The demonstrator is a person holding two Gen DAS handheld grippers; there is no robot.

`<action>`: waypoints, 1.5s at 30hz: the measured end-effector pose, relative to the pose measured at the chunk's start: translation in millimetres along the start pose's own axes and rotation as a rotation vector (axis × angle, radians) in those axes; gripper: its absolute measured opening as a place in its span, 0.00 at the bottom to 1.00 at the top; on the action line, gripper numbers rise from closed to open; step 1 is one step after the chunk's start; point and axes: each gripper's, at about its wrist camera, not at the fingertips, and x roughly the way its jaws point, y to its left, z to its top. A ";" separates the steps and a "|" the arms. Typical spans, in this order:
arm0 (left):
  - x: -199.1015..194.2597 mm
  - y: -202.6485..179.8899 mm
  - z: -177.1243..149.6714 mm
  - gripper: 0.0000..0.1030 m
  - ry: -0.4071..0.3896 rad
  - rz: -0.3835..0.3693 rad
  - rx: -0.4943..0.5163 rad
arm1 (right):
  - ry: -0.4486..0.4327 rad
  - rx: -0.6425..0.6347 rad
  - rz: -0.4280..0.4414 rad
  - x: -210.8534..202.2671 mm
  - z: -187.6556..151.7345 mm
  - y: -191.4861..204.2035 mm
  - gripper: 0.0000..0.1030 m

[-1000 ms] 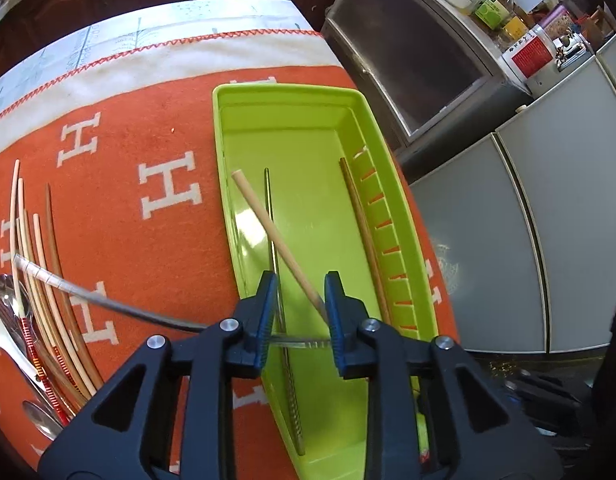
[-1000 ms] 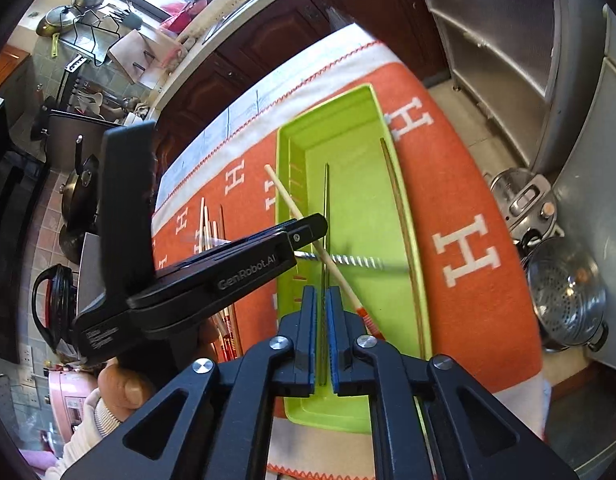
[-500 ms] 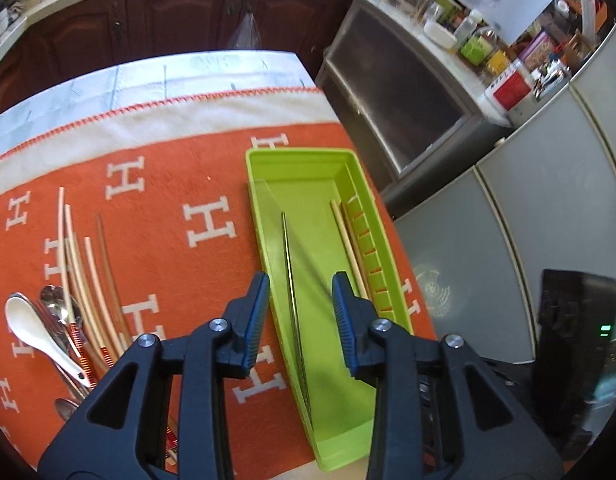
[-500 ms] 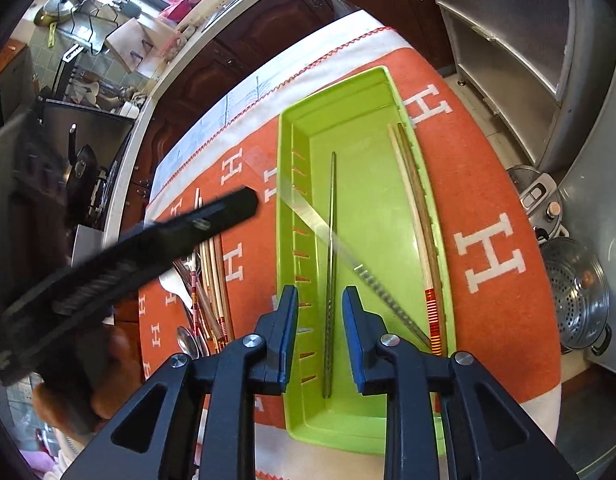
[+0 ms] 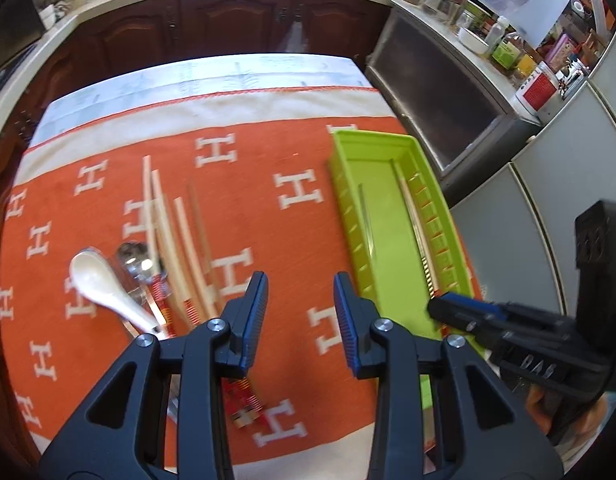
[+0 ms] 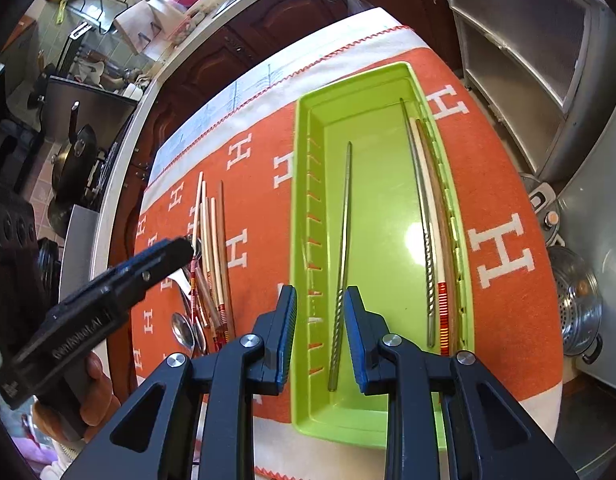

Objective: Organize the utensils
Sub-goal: 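Move both open tools back over the utensil pile, then grasp a brown wooden chopstick with the right tool while the left tool grasps a red-banded chopstick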

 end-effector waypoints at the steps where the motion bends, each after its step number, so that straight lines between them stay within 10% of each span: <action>1: -4.6 5.1 -4.6 0.30 -0.007 0.011 -0.004 | -0.003 -0.009 0.000 -2.4 -0.5 2.2 0.24; 25: -43.3 132.4 -79.1 0.30 -0.096 0.292 -0.191 | 0.023 -0.318 -0.009 29.4 -24.6 125.5 0.33; 45: -22.1 149.8 -87.7 0.30 -0.088 0.275 -0.218 | 0.053 -0.437 -0.162 151.6 -15.5 155.8 0.17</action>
